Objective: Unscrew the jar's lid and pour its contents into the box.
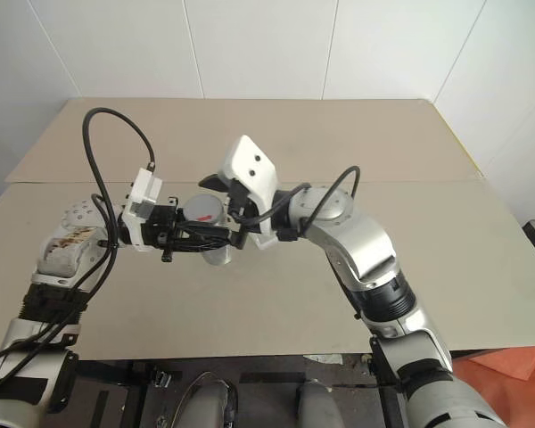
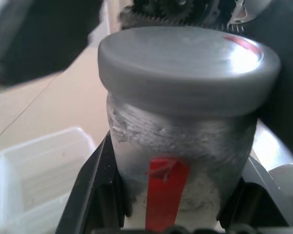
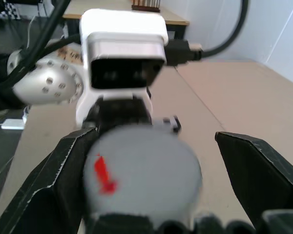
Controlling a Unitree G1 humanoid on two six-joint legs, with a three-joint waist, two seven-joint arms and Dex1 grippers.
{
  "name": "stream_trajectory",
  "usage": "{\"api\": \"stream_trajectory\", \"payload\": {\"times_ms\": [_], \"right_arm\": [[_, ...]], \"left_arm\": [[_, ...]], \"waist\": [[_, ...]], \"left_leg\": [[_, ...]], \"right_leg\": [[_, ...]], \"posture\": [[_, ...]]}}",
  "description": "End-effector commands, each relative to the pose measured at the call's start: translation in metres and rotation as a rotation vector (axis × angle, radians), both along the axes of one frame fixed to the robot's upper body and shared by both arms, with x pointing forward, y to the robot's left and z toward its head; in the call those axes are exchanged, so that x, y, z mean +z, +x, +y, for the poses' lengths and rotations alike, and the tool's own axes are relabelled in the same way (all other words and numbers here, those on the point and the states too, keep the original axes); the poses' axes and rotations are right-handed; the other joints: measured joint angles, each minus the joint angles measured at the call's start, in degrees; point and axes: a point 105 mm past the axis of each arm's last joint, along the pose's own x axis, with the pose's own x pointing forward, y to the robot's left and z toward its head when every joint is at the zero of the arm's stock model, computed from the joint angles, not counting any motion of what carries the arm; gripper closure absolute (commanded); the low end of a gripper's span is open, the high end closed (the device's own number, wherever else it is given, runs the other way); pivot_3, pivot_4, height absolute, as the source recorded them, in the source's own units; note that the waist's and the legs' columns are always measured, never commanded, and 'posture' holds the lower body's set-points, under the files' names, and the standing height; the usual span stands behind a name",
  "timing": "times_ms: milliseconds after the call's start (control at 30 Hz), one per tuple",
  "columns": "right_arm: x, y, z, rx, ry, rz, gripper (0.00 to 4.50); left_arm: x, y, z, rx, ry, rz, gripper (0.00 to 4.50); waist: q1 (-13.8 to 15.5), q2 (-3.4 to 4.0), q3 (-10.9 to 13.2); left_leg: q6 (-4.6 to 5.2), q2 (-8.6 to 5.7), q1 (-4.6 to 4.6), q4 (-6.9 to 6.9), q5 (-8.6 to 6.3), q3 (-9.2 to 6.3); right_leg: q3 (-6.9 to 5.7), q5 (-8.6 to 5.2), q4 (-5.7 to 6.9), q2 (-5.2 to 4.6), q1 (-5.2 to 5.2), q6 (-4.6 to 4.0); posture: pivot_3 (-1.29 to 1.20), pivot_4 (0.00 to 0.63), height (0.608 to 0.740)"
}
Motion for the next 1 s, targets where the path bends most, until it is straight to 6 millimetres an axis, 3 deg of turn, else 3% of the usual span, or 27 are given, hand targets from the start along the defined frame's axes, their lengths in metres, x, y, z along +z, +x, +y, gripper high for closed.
{"api": "stream_trajectory", "payload": {"times_ms": [33,300,533,767,1000], "right_arm": [[0.020,0.020,-0.038,-0.121,0.060,-0.061,0.10],[0.019,0.029,-0.056,-0.149,0.049,-0.067,0.10],[0.017,0.017,-0.060,-0.095,0.025,-0.086,0.10],[0.021,-0.018,-0.043,0.084,0.024,-0.117,0.10],[0.025,-0.024,-0.010,0.122,0.050,-0.119,0.10]], "left_arm": [[0.012,-0.015,0.005,-0.069,0.000,-0.051,2.58],[0.013,-0.023,0.012,-0.062,0.015,-0.055,2.58],[0.012,-0.019,0.015,-0.019,0.009,-0.063,2.58],[0.013,-0.002,0.006,0.035,-0.035,-0.080,2.58],[0.013,0.002,-0.003,0.017,-0.054,-0.092,2.58]], "waist": [[0.00,0.00,0.00],[0.22,0.00,0.00],[-0.01,0.00,0.00],[0.14,0.00,0.00],[-0.07,0.00,0.00]], "left_leg": [[0.00,0.00,0.00,0.00,0.00,0.00],[0.00,-0.01,0.00,-0.01,0.00,0.03],[0.00,0.01,0.00,-0.02,0.00,0.04],[0.00,0.01,0.00,0.00,0.00,0.02],[0.00,0.01,0.00,0.00,0.00,0.01]], "right_leg": [[0.00,0.00,0.00,0.00,0.00,0.00],[0.00,0.00,-0.04,-0.03,0.01,0.00],[0.02,0.00,-0.02,0.00,-0.01,0.00],[0.01,0.00,-0.01,0.00,0.01,0.00],[0.00,0.00,0.00,0.01,0.00,0.00]], "posture": [[0.00,0.150,0.740],[0.00,0.150,0.740],[0.00,0.150,0.740],[0.00,0.150,0.740],[0.00,0.150,0.740]]}}
